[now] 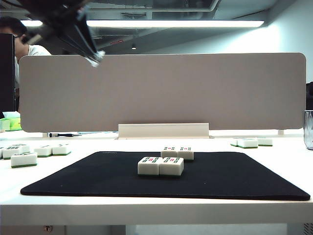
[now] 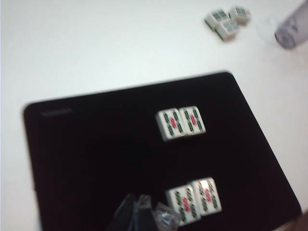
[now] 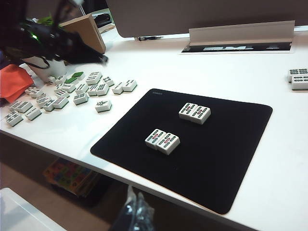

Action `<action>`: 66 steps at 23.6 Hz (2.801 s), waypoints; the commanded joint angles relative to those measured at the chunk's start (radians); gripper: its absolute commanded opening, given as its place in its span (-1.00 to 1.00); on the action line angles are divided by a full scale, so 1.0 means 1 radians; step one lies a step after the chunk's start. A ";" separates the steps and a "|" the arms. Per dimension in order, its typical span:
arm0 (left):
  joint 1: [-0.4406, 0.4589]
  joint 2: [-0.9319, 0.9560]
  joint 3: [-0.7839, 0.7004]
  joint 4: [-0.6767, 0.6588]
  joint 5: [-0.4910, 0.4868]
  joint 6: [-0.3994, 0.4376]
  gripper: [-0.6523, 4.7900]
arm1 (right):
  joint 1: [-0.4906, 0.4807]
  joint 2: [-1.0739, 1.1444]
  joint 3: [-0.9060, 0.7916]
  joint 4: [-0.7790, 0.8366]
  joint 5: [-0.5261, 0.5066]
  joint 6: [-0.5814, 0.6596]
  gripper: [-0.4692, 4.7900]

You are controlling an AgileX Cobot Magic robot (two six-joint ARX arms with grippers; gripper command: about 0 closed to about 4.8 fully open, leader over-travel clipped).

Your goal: Arrange four mahjong tiles into a neat stack, creating two layers of paired tiles.

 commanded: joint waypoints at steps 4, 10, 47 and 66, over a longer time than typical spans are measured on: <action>-0.077 0.106 0.080 -0.050 -0.073 -0.092 -0.78 | 0.001 -0.011 0.003 0.006 0.000 0.000 -0.83; -0.120 0.231 0.204 -0.209 -0.082 -0.129 -0.78 | 0.001 -0.011 0.003 0.007 0.000 -0.007 -0.83; -0.286 0.504 0.322 -0.245 -0.154 -0.355 0.57 | 0.002 -0.011 0.003 0.006 0.042 -0.014 -0.82; -0.386 0.650 0.322 -0.235 -0.340 -0.352 0.84 | 0.002 -0.011 0.003 0.006 0.042 -0.014 -0.83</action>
